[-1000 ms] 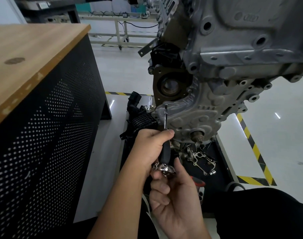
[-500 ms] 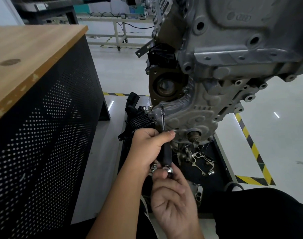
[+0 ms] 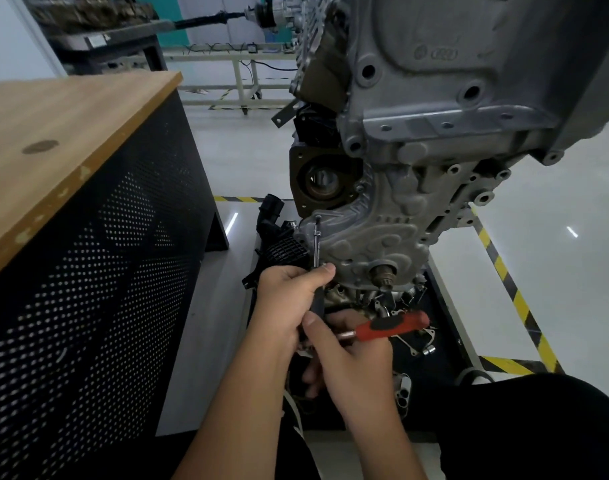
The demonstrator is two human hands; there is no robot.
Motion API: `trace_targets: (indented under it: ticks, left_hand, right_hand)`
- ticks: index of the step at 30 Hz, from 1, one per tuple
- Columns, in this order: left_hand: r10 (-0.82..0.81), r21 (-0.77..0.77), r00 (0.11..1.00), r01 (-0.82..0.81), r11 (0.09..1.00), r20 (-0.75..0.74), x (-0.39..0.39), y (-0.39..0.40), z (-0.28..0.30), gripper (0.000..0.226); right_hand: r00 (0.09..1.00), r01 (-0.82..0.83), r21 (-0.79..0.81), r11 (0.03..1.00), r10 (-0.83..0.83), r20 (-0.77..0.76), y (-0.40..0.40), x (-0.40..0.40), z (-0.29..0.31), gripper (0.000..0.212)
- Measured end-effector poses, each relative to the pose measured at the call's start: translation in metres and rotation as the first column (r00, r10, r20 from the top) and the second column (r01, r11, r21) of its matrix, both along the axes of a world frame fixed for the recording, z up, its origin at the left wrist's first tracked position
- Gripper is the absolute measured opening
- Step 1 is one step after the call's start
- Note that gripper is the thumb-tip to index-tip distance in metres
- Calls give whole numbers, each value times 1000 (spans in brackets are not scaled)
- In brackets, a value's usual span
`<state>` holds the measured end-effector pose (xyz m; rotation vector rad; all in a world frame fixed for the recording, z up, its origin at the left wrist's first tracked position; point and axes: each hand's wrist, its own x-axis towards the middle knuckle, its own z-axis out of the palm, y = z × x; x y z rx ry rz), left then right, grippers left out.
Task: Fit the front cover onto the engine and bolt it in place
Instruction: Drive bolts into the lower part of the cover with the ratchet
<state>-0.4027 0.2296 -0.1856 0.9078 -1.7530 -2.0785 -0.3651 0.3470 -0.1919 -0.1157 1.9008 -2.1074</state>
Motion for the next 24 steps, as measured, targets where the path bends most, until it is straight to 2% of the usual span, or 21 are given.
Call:
trace_targets:
  ticks: [3, 4, 5, 6, 7, 8, 9, 10, 11, 13, 14, 16, 17, 19, 22, 24]
  left_hand:
    - [-7, -50, 1000, 8, 999, 20, 2, -3, 7, 47]
    - [-25, -56, 999, 26, 998, 35, 2, -5, 9, 42]
    - [-52, -56, 997, 54, 997, 52, 1, -5, 13, 35]
    - [-80, -57, 995, 84, 995, 67, 0, -5, 15, 33]
    - [-101, -60, 992, 106, 993, 81, -1, -5, 17, 33]
    - [-108, -65, 990, 114, 991, 95, -1, -5, 18, 33]
    - [-104, -63, 989, 111, 992, 105, -1, -5, 19, 32]
    - [-101, -52, 989, 107, 993, 110, -1, -6, 19, 32]
    - [-100, -38, 989, 105, 994, 111, -1, -5, 19, 33]
    - [-103, -23, 990, 105, 994, 101, 1, -4, 18, 32]
    - [-102, -30, 990, 106, 994, 100, 1, -3, 17, 32]
    - [-91, -53, 990, 97, 994, 111, 2, 0, 16, 31]
    - [-80, -51, 990, 86, 995, 113, 3, 2, 17, 31]
    - [-59, -40, 993, 64, 997, 105, 3, 2, 20, 30]
    - [-26, -90, 991, 38, 995, 129, 2, 5, 26, 26]
    - [1, -163, 987, 25, 986, 158, 3, 6, 29, 23]
  right_hand:
    - [932, 50, -386, 921, 96, 351, -4, -4, 2, 22]
    - [872, 83, -511, 856, 186, 453, -3, -5, 1, 16]
    - [775, 127, -649, 750, 333, 537, -3, -5, 1, 20]
    - [654, 209, -776, 595, 504, 563, -3, -4, 0, 34]
    - [565, 319, -837, 445, 620, 545, -4, -2, -1, 47]
    - [527, 381, -850, 363, 670, 522, -5, 1, -1, 53]
    - [533, 392, -859, 330, 680, 504, -7, 4, 1, 53]
    - [565, 359, -859, 365, 648, 511, -9, 5, 1, 47]
    - [621, 279, -833, 478, 572, 536, -11, 5, 1, 38]
    - [797, 120, -613, 781, 293, 529, -8, 1, -1, 18]
    - [882, 81, -466, 881, 154, 445, -7, -2, -3, 17]
    - [960, 56, -236, 970, 13, 281, -4, -7, -6, 25]
    - [967, 49, -192, 980, 2, 255, -4, -7, -4, 25]
    - [940, 46, -293, 955, 58, 336, -4, -7, -2, 24]
    - [759, 133, -599, 790, 308, 574, -7, -4, 2, 8]
    - [657, 227, -701, 676, 425, 622, -9, -2, 1, 14]
